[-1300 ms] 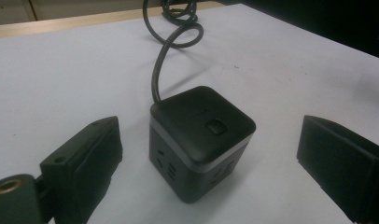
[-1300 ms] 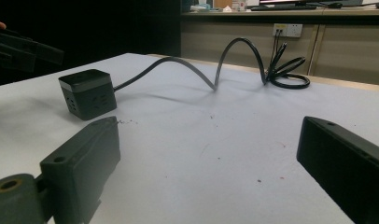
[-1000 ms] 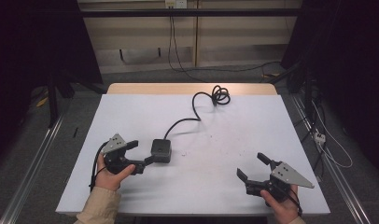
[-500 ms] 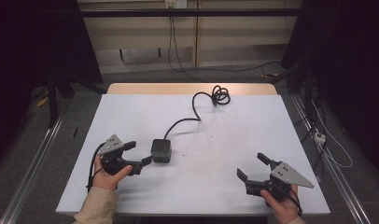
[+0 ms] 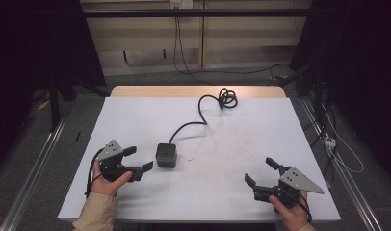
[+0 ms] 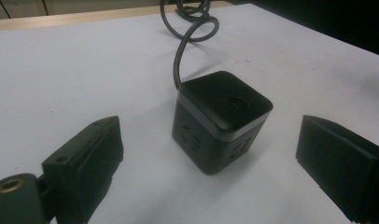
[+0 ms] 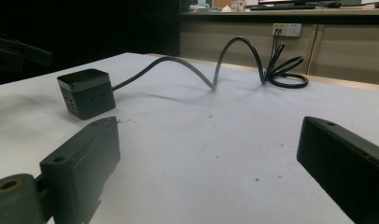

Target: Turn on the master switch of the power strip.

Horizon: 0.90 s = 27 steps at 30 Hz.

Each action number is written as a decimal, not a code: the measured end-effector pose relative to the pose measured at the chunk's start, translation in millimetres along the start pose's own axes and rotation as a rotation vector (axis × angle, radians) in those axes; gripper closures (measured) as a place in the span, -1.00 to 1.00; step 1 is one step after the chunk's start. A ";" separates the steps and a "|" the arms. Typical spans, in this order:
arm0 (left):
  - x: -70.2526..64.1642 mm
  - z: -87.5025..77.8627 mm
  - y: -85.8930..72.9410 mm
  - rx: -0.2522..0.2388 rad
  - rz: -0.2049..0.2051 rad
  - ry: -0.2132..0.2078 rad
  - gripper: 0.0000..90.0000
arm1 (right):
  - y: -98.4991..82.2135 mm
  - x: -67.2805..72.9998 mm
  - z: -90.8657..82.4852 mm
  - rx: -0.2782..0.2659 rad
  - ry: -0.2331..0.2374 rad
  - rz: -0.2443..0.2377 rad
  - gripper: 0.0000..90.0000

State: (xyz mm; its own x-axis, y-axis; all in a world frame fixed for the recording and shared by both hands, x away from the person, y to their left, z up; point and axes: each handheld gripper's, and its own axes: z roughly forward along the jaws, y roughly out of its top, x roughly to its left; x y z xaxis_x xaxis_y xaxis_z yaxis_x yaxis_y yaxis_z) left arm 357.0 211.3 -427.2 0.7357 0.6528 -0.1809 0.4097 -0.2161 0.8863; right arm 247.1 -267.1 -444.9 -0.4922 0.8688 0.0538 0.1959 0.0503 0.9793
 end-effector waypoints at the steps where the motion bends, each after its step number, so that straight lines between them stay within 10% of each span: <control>1: 0.8 -0.8 -0.1 -0.001 0.004 0.001 -0.85 | 0.0 0.0 -0.1 0.000 -0.001 0.000 -0.88; 27: 12.1 -14.9 -9.1 -0.001 -0.006 0.014 -0.85 | 0.1 -1.0 -0.7 0.001 -0.007 0.003 -0.88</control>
State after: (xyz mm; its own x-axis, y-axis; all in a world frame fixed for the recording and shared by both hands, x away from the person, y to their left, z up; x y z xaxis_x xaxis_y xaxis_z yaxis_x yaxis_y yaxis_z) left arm 354.1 231.9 -431.1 0.7255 0.6641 -0.1805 0.4134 -0.2109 0.8858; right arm 247.0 -268.3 -444.8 -0.4854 0.8725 0.0558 0.1988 0.0480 0.9789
